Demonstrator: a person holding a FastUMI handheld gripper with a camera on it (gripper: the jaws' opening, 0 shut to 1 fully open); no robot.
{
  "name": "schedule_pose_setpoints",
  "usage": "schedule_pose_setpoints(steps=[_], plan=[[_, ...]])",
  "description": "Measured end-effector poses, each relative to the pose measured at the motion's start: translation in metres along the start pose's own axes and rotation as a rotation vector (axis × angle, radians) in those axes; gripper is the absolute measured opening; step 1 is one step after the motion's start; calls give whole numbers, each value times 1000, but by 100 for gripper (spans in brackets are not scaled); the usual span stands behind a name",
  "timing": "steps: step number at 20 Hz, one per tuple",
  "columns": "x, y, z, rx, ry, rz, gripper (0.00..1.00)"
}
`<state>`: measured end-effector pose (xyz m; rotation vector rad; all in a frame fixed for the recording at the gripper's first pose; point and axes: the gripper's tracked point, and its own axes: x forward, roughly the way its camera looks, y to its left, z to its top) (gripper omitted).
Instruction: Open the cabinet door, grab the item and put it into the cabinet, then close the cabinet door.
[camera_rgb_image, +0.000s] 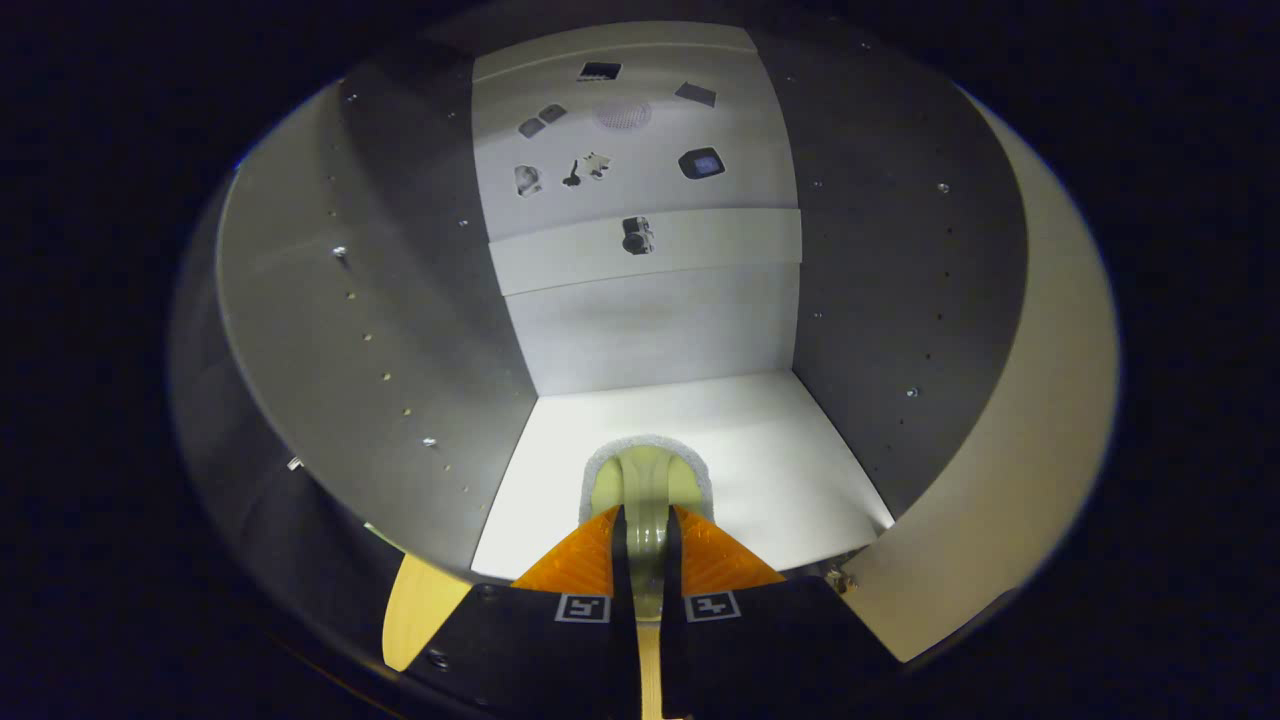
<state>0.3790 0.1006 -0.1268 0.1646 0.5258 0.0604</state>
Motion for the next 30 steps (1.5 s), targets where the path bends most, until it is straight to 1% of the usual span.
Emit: schedule_pose_setpoints(steps=[4,7,8,10,16,17,19,20,21,23,24,28,30], plan=[[31,0,-3,15,5,-14,12],[45,-1,-6,19,13,-21,12],[50,-1,-6,24,15,-21,14],[57,-4,-8,28,18,-31,14],[67,-10,-5,54,8,-55,18],[66,-13,-3,56,5,-64,21],[68,-14,-2,62,-3,-63,22],[66,-12,-1,66,-5,-55,25],[68,-12,2,64,-16,-58,25],[61,-14,4,70,-26,-66,35],[62,-14,6,71,-33,-62,45],[51,-12,10,37,-63,-55,92],[42,-11,13,-5,-91,-51,100]])
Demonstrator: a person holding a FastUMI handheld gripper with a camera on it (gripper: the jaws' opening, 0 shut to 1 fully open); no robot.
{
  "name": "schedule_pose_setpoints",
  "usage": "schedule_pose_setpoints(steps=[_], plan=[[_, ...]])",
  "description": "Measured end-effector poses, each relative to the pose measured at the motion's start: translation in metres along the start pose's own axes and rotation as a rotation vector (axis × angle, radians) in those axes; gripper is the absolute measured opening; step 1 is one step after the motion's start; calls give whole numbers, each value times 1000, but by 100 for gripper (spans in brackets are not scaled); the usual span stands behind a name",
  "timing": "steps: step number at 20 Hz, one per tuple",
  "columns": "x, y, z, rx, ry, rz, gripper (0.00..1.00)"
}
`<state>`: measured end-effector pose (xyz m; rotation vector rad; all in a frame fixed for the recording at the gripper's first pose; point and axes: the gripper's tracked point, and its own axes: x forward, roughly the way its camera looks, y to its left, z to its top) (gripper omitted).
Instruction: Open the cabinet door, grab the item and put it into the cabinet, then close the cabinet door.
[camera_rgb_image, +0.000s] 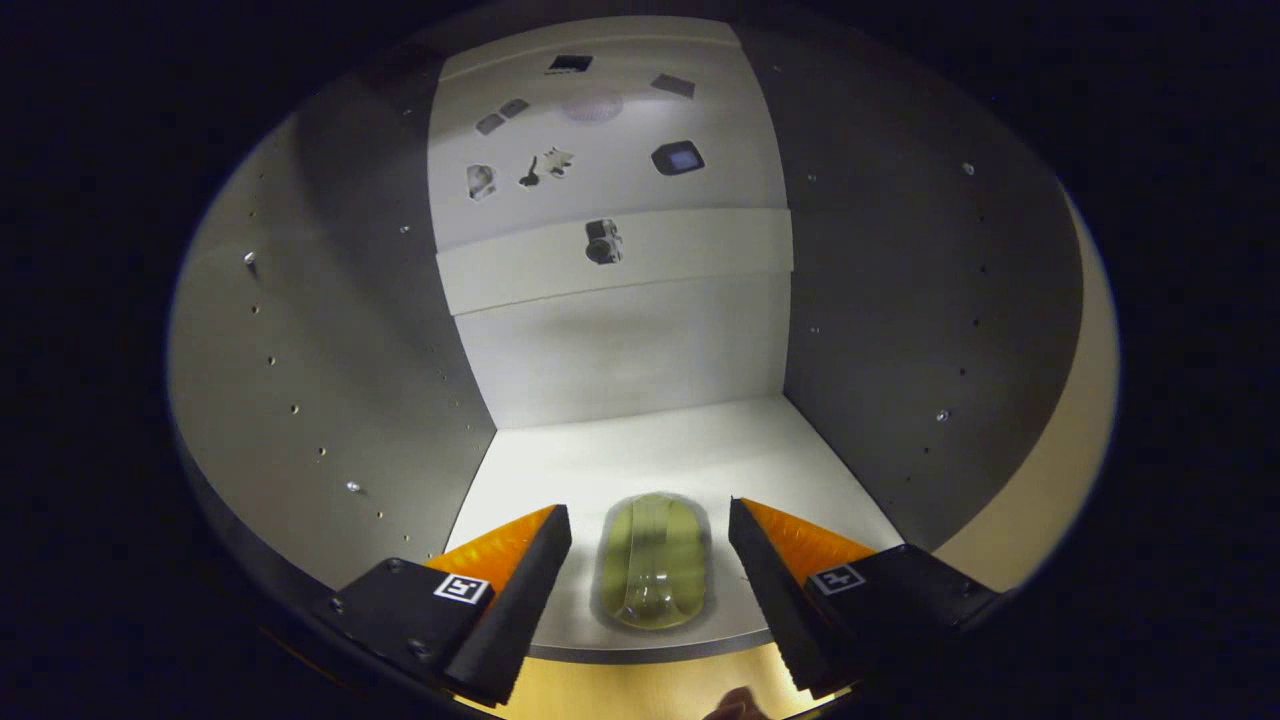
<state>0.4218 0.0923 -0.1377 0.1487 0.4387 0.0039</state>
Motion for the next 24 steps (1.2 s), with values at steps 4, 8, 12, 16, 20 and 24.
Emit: schedule_pose_setpoints(steps=[4,8,12,16,20,24], plan=[[-37,2,20,-68,-106,-2,98],[-102,10,52,-99,-258,6,99],[-181,13,73,-107,-397,23,99],[-251,8,68,-133,-467,29,99],[-318,-4,48,-141,-509,21,99],[-385,-27,37,-142,-559,-2,98]])
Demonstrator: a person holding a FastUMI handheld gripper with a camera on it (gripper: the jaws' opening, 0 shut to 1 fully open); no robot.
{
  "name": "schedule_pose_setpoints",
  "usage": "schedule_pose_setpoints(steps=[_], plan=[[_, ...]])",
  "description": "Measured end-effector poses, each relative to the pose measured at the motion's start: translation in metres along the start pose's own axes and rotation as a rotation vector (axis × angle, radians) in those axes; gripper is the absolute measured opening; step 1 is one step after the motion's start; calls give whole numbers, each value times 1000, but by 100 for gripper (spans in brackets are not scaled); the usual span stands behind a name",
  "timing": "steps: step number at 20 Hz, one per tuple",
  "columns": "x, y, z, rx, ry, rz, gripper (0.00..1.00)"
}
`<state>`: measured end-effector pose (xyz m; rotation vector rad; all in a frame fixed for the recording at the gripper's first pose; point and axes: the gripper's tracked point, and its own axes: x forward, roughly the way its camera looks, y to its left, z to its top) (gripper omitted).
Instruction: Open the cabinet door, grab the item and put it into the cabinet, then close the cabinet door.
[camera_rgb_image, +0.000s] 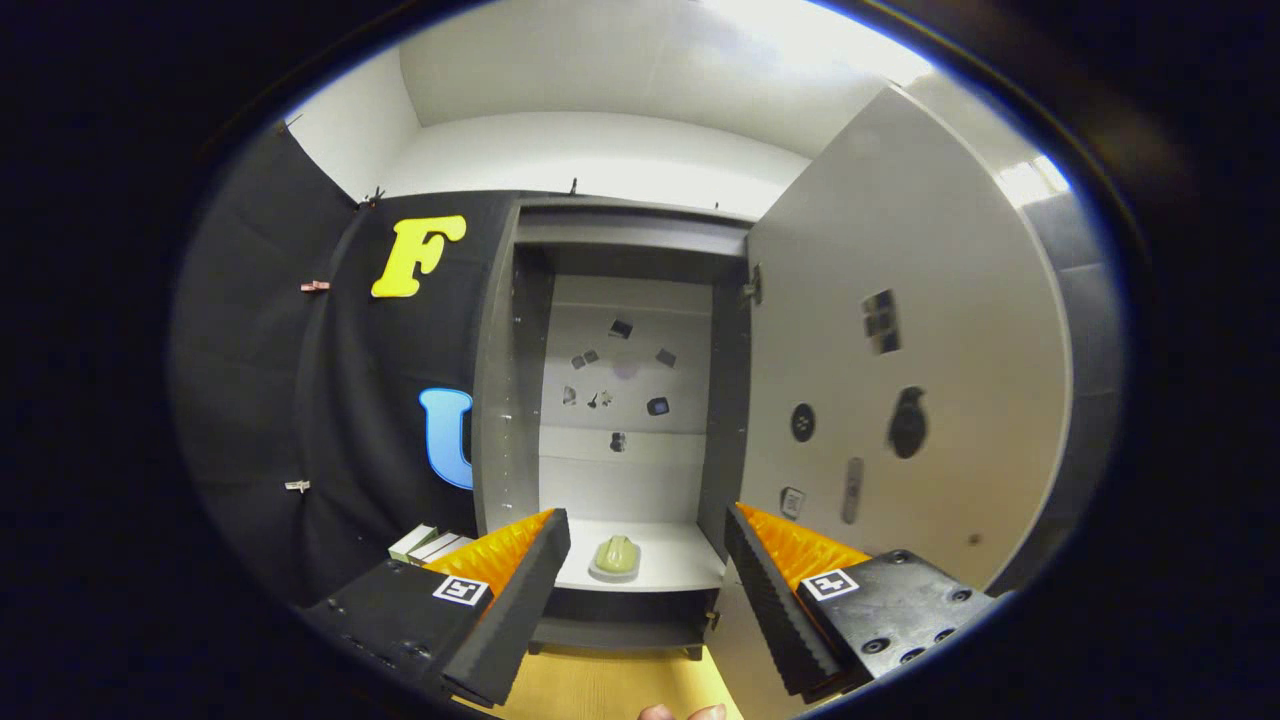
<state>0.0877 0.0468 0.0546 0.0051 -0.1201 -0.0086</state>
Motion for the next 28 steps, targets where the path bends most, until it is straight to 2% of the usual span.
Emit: schedule_pose_setpoints(steps=[5,8,10,13,16,21,24,28], plan=[[-70,-41,22,-11,-19,-26,98],[-105,-80,19,-34,16,-65,97],[-122,-116,16,-39,49,-125,97],[-138,-185,4,-35,85,-258,97],[-131,-240,-15,-43,108,-343,97],[-82,-297,-50,1,159,-385,97],[-56,-305,-71,15,199,-372,97],[-39,-288,-78,29,213,-319,98]])
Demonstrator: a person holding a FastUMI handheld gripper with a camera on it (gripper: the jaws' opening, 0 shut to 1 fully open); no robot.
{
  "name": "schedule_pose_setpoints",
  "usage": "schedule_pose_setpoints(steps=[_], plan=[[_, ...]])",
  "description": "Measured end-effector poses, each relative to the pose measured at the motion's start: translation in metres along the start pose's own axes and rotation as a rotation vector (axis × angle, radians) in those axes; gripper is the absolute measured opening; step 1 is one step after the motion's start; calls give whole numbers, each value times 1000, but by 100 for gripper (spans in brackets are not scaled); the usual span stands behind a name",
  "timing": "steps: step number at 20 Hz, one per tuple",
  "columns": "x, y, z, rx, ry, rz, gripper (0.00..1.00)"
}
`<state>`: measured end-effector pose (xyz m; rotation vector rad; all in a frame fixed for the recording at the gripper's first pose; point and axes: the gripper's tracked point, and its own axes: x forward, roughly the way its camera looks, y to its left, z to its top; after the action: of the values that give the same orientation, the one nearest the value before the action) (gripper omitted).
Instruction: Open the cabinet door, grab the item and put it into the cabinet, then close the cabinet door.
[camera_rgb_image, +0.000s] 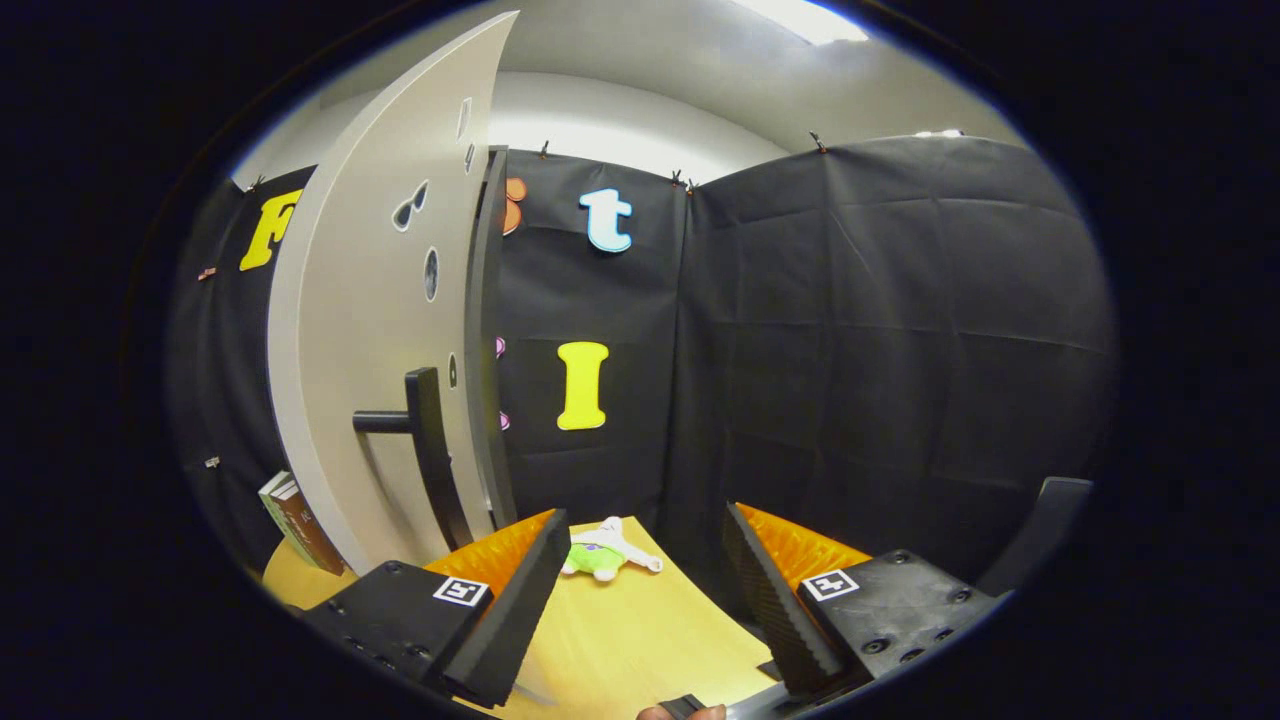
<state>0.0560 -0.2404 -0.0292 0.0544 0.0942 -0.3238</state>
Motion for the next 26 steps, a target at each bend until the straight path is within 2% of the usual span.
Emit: schedule_pose_setpoints(steps=[16,26], plan=[[-22,39,0,12,-9,18,96],[-42,112,-7,39,-1,137,96]])
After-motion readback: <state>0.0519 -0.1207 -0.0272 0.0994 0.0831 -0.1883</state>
